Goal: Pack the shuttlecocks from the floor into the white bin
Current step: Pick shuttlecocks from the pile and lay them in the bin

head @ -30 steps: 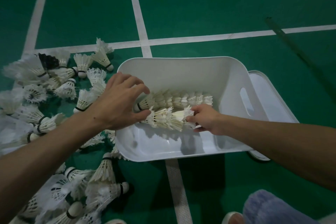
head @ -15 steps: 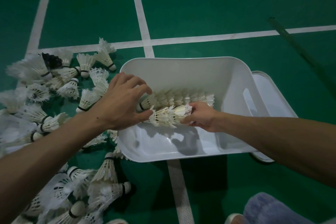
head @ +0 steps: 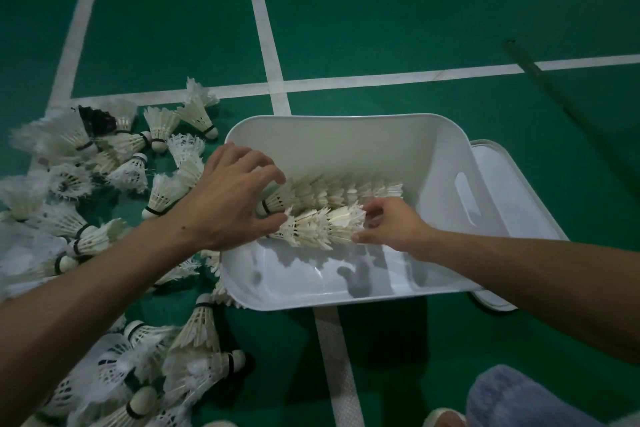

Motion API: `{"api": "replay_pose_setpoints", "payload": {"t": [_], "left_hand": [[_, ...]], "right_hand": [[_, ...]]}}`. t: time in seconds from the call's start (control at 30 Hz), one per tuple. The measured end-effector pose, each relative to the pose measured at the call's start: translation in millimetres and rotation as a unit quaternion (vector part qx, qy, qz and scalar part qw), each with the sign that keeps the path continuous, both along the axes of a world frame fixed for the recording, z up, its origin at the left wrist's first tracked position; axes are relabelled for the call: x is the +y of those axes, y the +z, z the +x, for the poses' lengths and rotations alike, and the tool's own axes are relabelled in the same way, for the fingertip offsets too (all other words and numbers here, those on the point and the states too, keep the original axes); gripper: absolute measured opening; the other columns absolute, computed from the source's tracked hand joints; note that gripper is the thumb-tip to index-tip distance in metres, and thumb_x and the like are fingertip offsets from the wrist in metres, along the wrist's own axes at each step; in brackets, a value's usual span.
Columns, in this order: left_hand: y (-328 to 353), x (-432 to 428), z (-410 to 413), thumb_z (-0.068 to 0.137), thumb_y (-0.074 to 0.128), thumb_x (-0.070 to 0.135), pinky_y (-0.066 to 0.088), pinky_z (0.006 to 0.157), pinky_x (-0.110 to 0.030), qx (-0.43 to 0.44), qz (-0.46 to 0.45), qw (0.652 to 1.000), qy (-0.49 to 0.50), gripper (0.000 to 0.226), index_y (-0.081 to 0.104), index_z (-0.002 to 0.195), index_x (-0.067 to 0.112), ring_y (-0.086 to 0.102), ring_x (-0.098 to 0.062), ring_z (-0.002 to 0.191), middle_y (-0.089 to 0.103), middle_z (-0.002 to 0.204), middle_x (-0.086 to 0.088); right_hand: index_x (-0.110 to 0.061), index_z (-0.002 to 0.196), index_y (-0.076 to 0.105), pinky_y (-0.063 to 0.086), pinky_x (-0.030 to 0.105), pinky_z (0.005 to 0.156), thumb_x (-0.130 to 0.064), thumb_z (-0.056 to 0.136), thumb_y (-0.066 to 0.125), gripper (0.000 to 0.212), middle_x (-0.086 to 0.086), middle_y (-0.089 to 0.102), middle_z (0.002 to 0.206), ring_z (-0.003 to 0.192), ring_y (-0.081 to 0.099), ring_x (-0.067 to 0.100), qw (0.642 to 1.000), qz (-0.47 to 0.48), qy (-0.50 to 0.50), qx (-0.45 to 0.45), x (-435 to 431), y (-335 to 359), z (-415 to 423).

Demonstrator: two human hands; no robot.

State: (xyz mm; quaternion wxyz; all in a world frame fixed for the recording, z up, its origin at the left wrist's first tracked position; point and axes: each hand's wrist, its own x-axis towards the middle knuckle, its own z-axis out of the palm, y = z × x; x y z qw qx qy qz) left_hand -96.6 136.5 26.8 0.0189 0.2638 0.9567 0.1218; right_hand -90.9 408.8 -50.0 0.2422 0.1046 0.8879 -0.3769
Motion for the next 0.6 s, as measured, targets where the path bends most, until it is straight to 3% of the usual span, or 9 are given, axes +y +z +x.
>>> {"api": "replay_pose_setpoints", "payload": {"t": [0.1,0.2,0.33,0.43,0.6], "left_hand": [[1,-2,1,0.079,0.060,0.059,0.015,0.113,-0.042,0.000,0.001,1.000,0.000,0.053,0.055,0.123,0.029,0.032,-0.018,0.126,0.050,0.127,0.003],[2,-1,1,0.080,0.060,0.058,0.015,0.113,-0.044,0.002,0.001,1.000,-0.001,0.052,0.055,0.122,0.028,0.032,-0.019,0.126,0.050,0.127,0.003],[2,0,0,0.080,0.057,0.060,0.011,0.114,-0.042,-0.002,-0.010,1.000,-0.002,0.053,0.053,0.124,0.030,0.029,-0.018,0.128,0.048,0.129,0.005],[1,-1,0,0.080,0.055,0.062,0.009,0.115,-0.042,-0.006,-0.014,1.000,-0.003,0.054,0.052,0.125,0.031,0.029,-0.018,0.129,0.047,0.130,0.005],[2,-3,0,0.081,0.054,0.062,0.009,0.114,-0.040,-0.011,-0.026,1.000,-0.001,0.056,0.051,0.127,0.031,0.028,-0.018,0.130,0.046,0.132,0.004]], "right_hand": [[-0.011,0.112,0.060,0.053,0.033,0.086,-0.028,0.063,0.090,0.060,0.002,0.063,0.105,0.095,0.062,0.020,0.997,0.054,0.042,0.016,1,7,2],[-0.013,0.087,0.061,0.048,0.025,0.066,-0.024,0.067,0.088,0.036,0.002,0.065,0.091,0.081,0.061,0.018,0.994,0.076,0.076,0.013,-5,6,1],[-0.012,0.082,0.057,0.047,0.029,0.065,-0.020,0.071,0.085,0.031,0.004,0.061,0.078,0.072,0.057,0.020,0.992,0.083,0.086,0.027,-17,3,-2],[-0.005,0.077,0.059,0.050,0.029,0.055,-0.029,0.070,0.085,0.036,0.004,0.064,0.070,0.062,0.059,0.018,0.991,0.097,0.094,0.017,-13,9,-6],[0.002,0.082,0.068,0.056,0.040,0.065,-0.066,0.072,0.069,0.068,0.021,0.071,0.083,0.061,0.055,0.019,0.985,0.139,0.062,0.085,8,36,-17]]}}
